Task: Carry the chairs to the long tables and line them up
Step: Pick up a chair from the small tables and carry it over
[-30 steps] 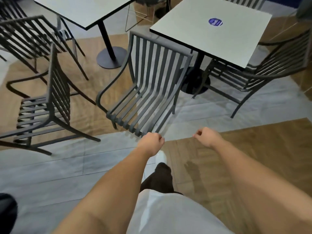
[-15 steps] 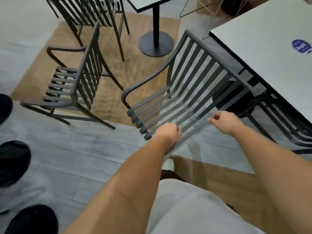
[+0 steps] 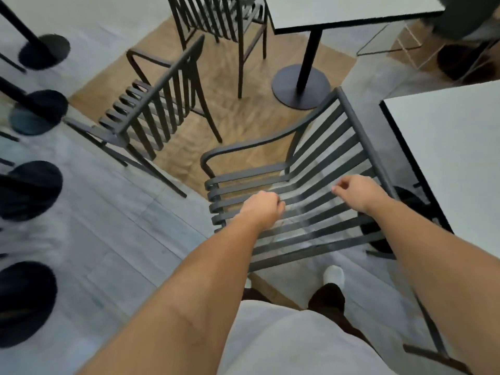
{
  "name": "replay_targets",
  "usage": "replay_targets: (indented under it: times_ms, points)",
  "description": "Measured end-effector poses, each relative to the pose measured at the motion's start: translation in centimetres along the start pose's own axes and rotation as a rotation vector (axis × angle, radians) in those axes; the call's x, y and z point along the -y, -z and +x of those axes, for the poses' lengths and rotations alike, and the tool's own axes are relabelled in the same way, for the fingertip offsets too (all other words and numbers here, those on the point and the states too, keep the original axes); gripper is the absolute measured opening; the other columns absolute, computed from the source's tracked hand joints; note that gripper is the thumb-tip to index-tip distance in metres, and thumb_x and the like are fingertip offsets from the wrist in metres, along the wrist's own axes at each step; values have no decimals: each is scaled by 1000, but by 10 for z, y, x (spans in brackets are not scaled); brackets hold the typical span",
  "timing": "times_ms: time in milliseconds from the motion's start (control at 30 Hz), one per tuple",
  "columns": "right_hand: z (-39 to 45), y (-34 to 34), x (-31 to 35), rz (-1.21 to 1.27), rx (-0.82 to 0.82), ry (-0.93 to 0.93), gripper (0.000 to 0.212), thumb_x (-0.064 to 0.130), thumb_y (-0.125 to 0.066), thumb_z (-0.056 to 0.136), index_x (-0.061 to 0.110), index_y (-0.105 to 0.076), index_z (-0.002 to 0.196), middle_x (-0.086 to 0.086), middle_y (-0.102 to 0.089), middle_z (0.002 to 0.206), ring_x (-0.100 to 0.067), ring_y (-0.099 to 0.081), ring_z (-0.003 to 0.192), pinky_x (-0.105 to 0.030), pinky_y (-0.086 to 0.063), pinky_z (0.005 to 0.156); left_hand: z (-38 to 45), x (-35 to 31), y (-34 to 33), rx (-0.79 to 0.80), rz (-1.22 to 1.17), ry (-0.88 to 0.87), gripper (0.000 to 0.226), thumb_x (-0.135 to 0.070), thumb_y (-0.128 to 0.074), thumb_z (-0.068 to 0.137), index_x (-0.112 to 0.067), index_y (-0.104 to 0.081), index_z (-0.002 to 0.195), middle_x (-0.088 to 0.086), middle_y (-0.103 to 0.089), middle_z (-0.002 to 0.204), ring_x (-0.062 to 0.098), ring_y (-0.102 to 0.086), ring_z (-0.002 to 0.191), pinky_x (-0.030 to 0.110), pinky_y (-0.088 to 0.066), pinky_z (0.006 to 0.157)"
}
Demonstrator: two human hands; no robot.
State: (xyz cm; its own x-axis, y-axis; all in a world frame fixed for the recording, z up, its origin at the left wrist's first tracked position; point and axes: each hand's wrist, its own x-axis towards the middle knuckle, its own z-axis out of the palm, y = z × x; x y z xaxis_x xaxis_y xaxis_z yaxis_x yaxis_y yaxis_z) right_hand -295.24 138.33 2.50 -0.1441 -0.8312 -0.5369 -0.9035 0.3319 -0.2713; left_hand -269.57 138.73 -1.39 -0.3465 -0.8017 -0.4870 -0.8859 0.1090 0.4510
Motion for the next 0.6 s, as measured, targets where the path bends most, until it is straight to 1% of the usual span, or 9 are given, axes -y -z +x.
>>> replay_targets:
  times_ms: [100, 167, 233, 300, 400, 467, 533, 600]
  points:
    - [32, 21, -25, -74, 38, 115, 26, 44, -54, 103, 19, -64, 106, -8, -68, 98, -27, -60, 91, -38, -47, 82, 12, -31, -16, -77, -55, 90, 37, -37, -40, 108, -14, -69, 101, 6, -67, 89, 26, -61, 79, 37, -47, 71]
    - [47, 34, -43, -110, 86, 188, 24, 43, -53, 104, 21, -63, 108, -7, -66, 99, -26, -60, 92, -36, -45, 83, 13, -56, -30, -109, -101, 172, 36, -37, -40, 108, -15, -66, 96, 6, -64, 86, 27, -59, 77, 37, -46, 70]
    - [59, 47, -61, -146, 129, 253, 23, 42, -54, 104, 22, -63, 110, -7, -66, 99, -25, -60, 91, -36, -46, 83, 12, -81, -46, -122, -140, 240, 31, -36, -41, 108, -19, -61, 92, 3, -60, 82, 22, -55, 70, 36, -43, 69]
    - [72, 59, -73, -198, 153, 306, 24, 42, -54, 104, 22, -64, 111, -7, -67, 101, -26, -61, 92, -37, -49, 84, 11, -103, -61, -145, -188, 287, 32, -37, -40, 109, -19, -61, 92, 0, -59, 78, 17, -54, 68, 34, -40, 67]
    - [89, 78, -82, -246, 174, 362, 26, 43, -54, 103, 21, -67, 109, -7, -70, 101, -27, -63, 94, -42, -53, 89, 14, -127, -78, -175, -253, 328, 37, -38, -39, 109, -16, -69, 103, 1, -65, 82, 19, -59, 73, 33, -41, 64]
    - [97, 88, -86, -264, 178, 394, 27, 40, -53, 104, 17, -69, 104, -8, -70, 99, -28, -62, 92, -40, -52, 87, 17, -137, -83, -186, -248, 349, 37, -37, -39, 109, -18, -70, 109, 0, -66, 85, 15, -58, 72, 28, -38, 60]
    - [105, 98, -88, -287, 173, 421, 24, 36, -54, 104, 17, -67, 104, -7, -68, 98, -26, -61, 91, -37, -48, 82, 22, -143, -84, -205, -240, 364, 36, -36, -39, 109, -18, -70, 108, -1, -64, 82, 14, -55, 70, 26, -35, 56]
    - [113, 107, -89, -286, 157, 421, 21, 37, -54, 104, 20, -65, 104, -6, -68, 99, -24, -61, 91, -37, -48, 81, 28, -148, -85, -222, -243, 362, 34, -36, -39, 109, -18, -68, 103, -3, -59, 76, 11, -53, 66, 24, -33, 53]
